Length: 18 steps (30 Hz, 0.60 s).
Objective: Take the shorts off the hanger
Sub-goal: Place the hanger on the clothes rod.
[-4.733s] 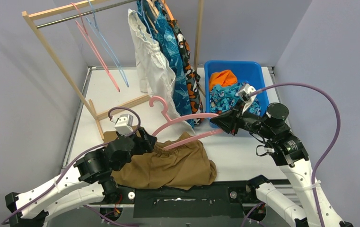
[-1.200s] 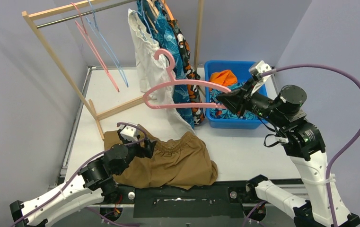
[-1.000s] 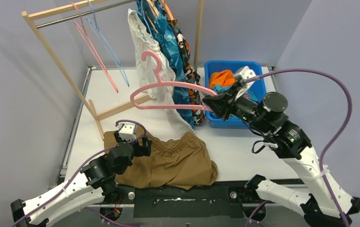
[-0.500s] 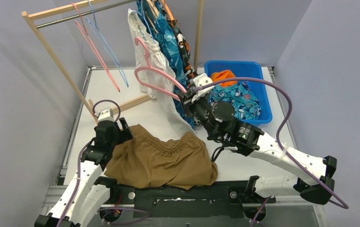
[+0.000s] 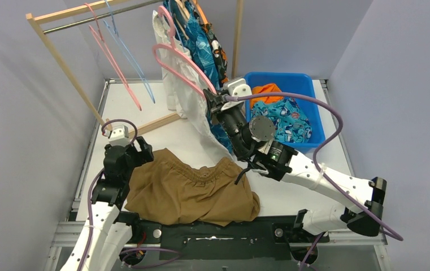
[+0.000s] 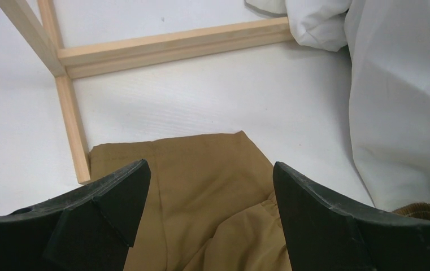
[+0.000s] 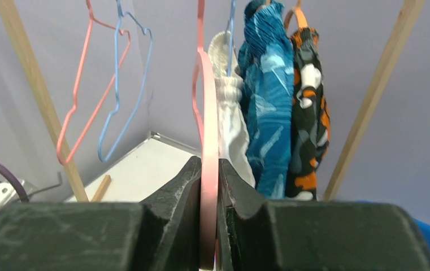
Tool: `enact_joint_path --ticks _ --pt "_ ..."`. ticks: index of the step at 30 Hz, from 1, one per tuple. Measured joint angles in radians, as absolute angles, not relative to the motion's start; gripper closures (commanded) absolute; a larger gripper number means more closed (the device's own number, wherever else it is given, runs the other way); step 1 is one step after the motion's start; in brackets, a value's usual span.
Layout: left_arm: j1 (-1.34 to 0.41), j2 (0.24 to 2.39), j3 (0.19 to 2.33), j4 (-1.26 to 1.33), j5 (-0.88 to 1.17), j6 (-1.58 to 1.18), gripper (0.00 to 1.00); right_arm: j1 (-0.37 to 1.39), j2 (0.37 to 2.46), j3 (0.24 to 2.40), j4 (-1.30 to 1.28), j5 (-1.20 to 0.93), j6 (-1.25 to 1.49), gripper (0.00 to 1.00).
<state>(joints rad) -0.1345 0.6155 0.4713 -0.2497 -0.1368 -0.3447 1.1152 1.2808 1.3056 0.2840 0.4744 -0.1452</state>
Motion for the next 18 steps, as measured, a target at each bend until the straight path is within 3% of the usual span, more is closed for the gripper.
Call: enact_joint_path --ticks 18 --pt "-0.134 0.606 0.471 -0.242 -0.171 -0.316 0.20 1.105 1.601 1.758 0.228 0.377 -0.172 1.00"
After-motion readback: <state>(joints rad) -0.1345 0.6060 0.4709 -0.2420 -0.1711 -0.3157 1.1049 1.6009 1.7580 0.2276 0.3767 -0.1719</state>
